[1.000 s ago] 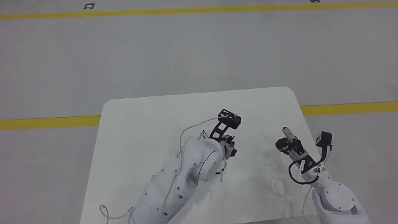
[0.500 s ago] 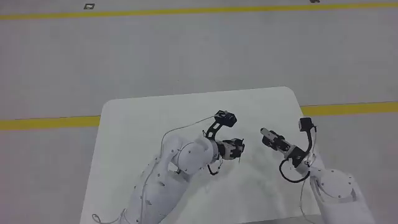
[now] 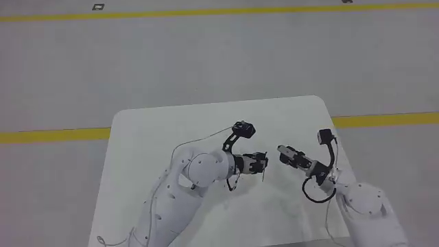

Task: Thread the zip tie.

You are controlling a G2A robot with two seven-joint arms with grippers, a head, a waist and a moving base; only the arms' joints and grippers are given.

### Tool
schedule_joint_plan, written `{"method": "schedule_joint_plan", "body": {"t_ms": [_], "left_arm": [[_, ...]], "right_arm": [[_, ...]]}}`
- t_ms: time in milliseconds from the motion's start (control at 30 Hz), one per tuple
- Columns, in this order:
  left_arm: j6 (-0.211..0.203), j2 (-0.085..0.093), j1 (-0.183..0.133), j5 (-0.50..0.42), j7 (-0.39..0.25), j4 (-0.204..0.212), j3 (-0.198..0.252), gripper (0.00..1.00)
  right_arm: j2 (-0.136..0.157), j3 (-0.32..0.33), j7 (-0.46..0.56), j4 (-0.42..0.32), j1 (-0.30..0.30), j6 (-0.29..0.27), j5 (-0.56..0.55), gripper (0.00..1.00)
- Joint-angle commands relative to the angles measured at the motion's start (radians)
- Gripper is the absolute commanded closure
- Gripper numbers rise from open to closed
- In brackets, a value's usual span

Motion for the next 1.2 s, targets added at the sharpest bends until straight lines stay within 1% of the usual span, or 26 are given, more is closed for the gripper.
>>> {"method": "schedule_joint_plan", "body": {"t_ms": [0, 33, 67, 100, 133, 167, 367, 400, 433, 467, 500, 600, 667, 800, 867, 967, 1033, 1067, 1100, 1133, 1167], "left_arm": [[0.028, 0.002, -0.006, -0.038, -0.013, 0.008, -0.005, 1.00], [0.040, 0.004, -0.014, -0.042, -0.026, 0.016, -0.007, 1.00], [0.048, 0.007, -0.022, -0.026, -0.032, 0.021, -0.005, 1.00], [0.057, 0.009, -0.024, -0.024, -0.034, 0.025, -0.004, 1.00], [0.056, 0.011, -0.029, -0.018, -0.037, 0.024, -0.001, 1.00], [0.047, 0.014, -0.035, 0.006, -0.039, 0.021, 0.006, 1.00], [0.045, 0.015, -0.033, 0.008, -0.035, 0.022, 0.007, 1.00], [0.040, 0.017, -0.032, 0.024, -0.033, 0.028, 0.018, 1.00], [0.043, 0.018, -0.032, 0.025, -0.030, 0.029, 0.023, 1.00], [0.049, 0.019, -0.033, 0.022, -0.028, 0.029, 0.027, 1.00], [0.059, 0.022, -0.039, 0.038, -0.041, 0.030, 0.036, 1.00], [0.111, 0.027, -0.050, 0.077, -0.068, 0.030, 0.055, 1.00], [0.110, 0.028, -0.052, 0.078, -0.066, 0.027, 0.058, 1.00], [0.110, 0.028, -0.052, 0.078, -0.066, 0.027, 0.058, 1.00], [0.108, 0.029, -0.045, 0.081, -0.042, 0.031, 0.063, 1.00], [0.105, 0.034, -0.042, 0.067, -0.041, 0.023, 0.069, 1.00], [0.108, 0.037, -0.044, 0.059, -0.048, 0.017, 0.072, 1.00], [0.110, 0.039, -0.045, 0.054, -0.053, 0.014, 0.073, 1.00], [0.112, 0.041, -0.046, 0.050, -0.055, 0.011, 0.074, 1.00], [0.114, 0.042, -0.047, 0.046, -0.055, 0.009, 0.075, 1.00], [0.118, 0.045, -0.048, 0.046, -0.056, 0.008, 0.076, 1.00]], "right_arm": [[0.002, -0.016, 0.065, 0.025, 0.026, 0.002, 0.036, 0.00], [0.004, -0.022, 0.096, 0.039, 0.045, -0.001, 0.051, 0.00], [0.005, -0.029, 0.120, 0.052, 0.058, -0.001, 0.061, 0.00], [0.007, -0.031, 0.136, 0.064, 0.071, -0.001, 0.059, 0.00], [0.008, -0.026, 0.131, 0.072, 0.079, -0.001, 0.049, 0.00], [0.008, -0.026, 0.131, 0.072, 0.079, -0.001, 0.049, 0.00], [0.008, -0.027, 0.125, 0.071, 0.080, -0.001, 0.050, 0.00], [0.007, -0.039, 0.114, 0.074, 0.081, 0.002, 0.052, 0.00], [0.007, -0.051, 0.114, 0.081, 0.088, 0.007, 0.026, 0.00], [0.008, -0.060, 0.107, 0.085, 0.100, 0.003, -0.001, 0.00], [0.006, -0.075, 0.099, 0.096, 0.112, 0.001, 0.002, 0.00], [0.007, -0.119, 0.128, 0.129, 0.157, -0.001, -0.018, 0.00], [0.007, -0.130, 0.126, 0.145, 0.179, -0.001, -0.041, 0.00], [0.007, -0.130, 0.126, 0.145, 0.179, -0.001, -0.041, 0.00], [0.007, -0.130, 0.126, 0.145, 0.179, -0.001, -0.041, 0.00], [0.007, -0.153, 0.106, 0.159, 0.187, 0.007, -0.067, 0.00], [0.006, -0.165, 0.113, 0.172, 0.197, -0.001, -0.040, 0.00], [0.007, -0.168, 0.129, 0.178, 0.205, -0.001, -0.029, 0.04], [0.008, -0.171, 0.138, 0.185, 0.210, -0.001, -0.023, 0.32], [0.009, -0.172, 0.143, 0.193, 0.215, -0.001, -0.018, 0.53], [0.010, -0.175, 0.149, 0.201, 0.220, -0.001, -0.012, 0.58]]}}
